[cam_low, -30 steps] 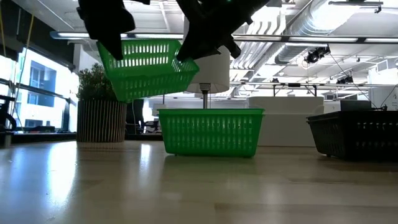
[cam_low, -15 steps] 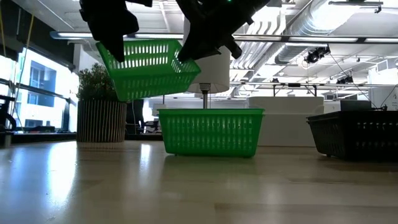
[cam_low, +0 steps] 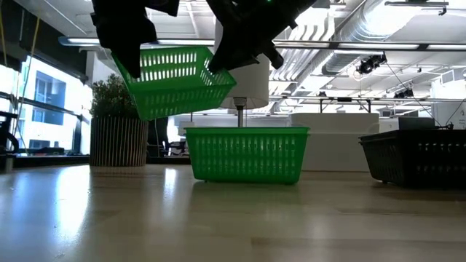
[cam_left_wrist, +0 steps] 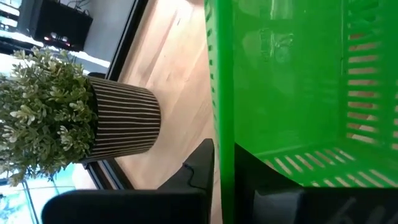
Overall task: Stack baskets by color
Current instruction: Stack the green bin on top of the stacked green bins
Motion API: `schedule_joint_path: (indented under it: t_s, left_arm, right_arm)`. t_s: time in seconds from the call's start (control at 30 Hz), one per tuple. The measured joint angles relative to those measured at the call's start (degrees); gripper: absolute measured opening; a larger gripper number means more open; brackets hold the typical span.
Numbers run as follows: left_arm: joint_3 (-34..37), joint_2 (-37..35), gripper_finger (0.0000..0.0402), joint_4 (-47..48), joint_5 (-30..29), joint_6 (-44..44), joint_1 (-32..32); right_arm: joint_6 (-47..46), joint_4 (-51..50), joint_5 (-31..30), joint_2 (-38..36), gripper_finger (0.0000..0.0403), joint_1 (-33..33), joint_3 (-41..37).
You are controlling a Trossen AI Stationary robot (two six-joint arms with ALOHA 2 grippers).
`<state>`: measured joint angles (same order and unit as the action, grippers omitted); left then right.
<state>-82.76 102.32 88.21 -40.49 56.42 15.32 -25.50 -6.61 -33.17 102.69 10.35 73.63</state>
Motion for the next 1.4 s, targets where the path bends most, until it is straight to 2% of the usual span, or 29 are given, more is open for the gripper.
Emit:
schedule_joint_path:
  t_s: [0.23, 0.5, 0.67, 1.2, 1.4]
  left_arm:
    - [0.0, 0.0, 0.0025, -0.1, 1.3, 0.4, 0.0]
    - [0.0, 0.0, 0.0088, -0.2, 1.0, -0.6, 0.0]
    - [0.1, -0.2, 0.0109, -0.9, -2.0, -1.7, 1.6]
    - [0.0, -8.4, 0.0108, -2.1, -3.7, -6.1, 9.0]
    - [0.0, -12.4, 0.0107, -2.3, -4.0, -7.8, 11.6]
  right_arm:
    - [0.0, 0.0, 0.0, 0.0, 0.0, 0.2, 0.0]
    - [0.0, -0.7, -0.2, 0.0, 0.0, 0.9, 0.0]
    - [-1.6, -2.9, -0.4, 0.0, 0.0, 0.9, 0.0]
    - [-3.0, -6.1, -0.6, -0.2, 0.0, -1.7, 0.0]
    - [-6.2, -12.3, -0.7, -3.4, 0.0, -1.3, 0.0]
